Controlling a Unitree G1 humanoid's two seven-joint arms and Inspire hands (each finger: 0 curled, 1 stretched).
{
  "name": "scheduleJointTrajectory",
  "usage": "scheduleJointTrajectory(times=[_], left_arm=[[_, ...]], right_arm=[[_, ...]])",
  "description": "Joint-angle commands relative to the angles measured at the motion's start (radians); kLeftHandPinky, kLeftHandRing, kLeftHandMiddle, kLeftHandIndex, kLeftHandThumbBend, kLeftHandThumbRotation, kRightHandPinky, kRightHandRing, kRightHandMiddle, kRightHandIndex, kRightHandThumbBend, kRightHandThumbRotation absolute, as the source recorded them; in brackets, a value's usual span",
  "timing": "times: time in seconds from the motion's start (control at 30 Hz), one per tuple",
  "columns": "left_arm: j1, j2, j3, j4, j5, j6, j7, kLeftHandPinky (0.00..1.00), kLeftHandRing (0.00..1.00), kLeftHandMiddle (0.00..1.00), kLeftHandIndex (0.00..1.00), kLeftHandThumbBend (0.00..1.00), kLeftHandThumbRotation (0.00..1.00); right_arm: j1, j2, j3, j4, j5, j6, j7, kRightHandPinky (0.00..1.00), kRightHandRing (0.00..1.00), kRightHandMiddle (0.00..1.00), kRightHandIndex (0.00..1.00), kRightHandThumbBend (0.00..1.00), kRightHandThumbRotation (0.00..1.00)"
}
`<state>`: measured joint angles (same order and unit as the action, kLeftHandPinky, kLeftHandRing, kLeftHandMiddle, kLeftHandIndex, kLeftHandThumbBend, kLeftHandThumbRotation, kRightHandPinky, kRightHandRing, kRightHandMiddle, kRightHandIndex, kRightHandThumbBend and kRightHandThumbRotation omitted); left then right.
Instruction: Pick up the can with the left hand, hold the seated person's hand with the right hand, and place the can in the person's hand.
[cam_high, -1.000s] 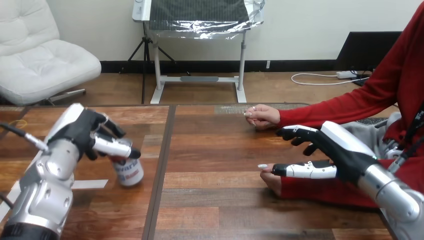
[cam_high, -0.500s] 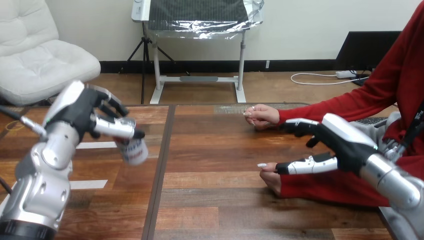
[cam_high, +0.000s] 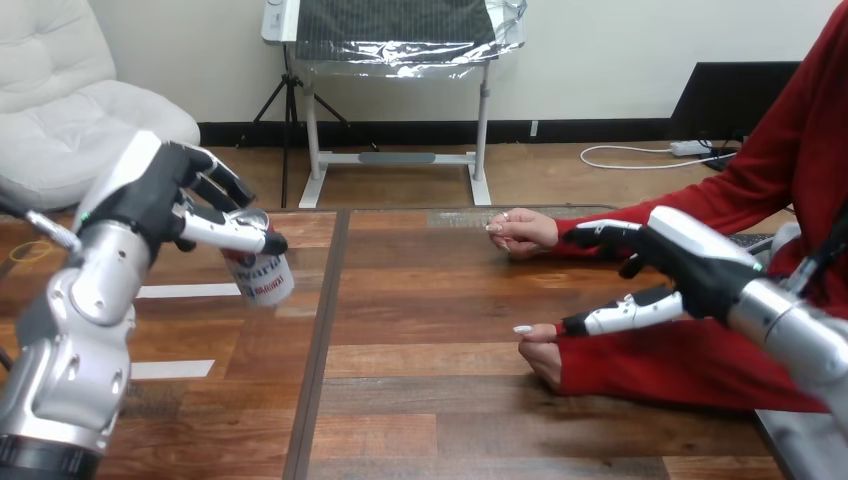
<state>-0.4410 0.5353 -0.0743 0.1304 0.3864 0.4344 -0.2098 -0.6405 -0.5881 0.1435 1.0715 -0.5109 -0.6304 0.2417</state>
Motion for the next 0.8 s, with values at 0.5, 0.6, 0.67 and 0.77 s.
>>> scheduleJointTrajectory(times=[0.5,0.6,0.67,0.77], left_arm=[[-0.089,0.036,0.043,-0.051,0.003,-0.007,0.000,0.28,0.33,0.42,0.45,0.76,0.00],[-0.089,0.037,0.045,-0.049,0.000,-0.015,-0.001,0.28,0.33,0.42,0.45,0.76,0.00],[-0.089,0.038,0.046,-0.046,-0.001,-0.019,0.000,0.28,0.33,0.42,0.45,0.76,0.00],[-0.089,0.039,0.046,-0.043,-0.001,-0.020,0.000,0.27,0.33,0.41,0.45,0.76,0.00]], right_arm=[[-0.127,-0.058,0.022,0.068,0.040,0.089,0.128,0.72,0.87,0.91,0.91,1.00,0.46],[-0.129,-0.064,0.026,0.068,0.040,0.113,0.149,0.71,0.86,0.91,0.90,1.00,0.46],[-0.129,-0.067,0.026,0.067,0.045,0.128,0.165,0.70,0.85,0.90,0.90,1.00,0.45],[-0.127,-0.070,0.024,0.064,0.052,0.142,0.184,0.69,0.84,0.89,0.90,1.00,0.43]])
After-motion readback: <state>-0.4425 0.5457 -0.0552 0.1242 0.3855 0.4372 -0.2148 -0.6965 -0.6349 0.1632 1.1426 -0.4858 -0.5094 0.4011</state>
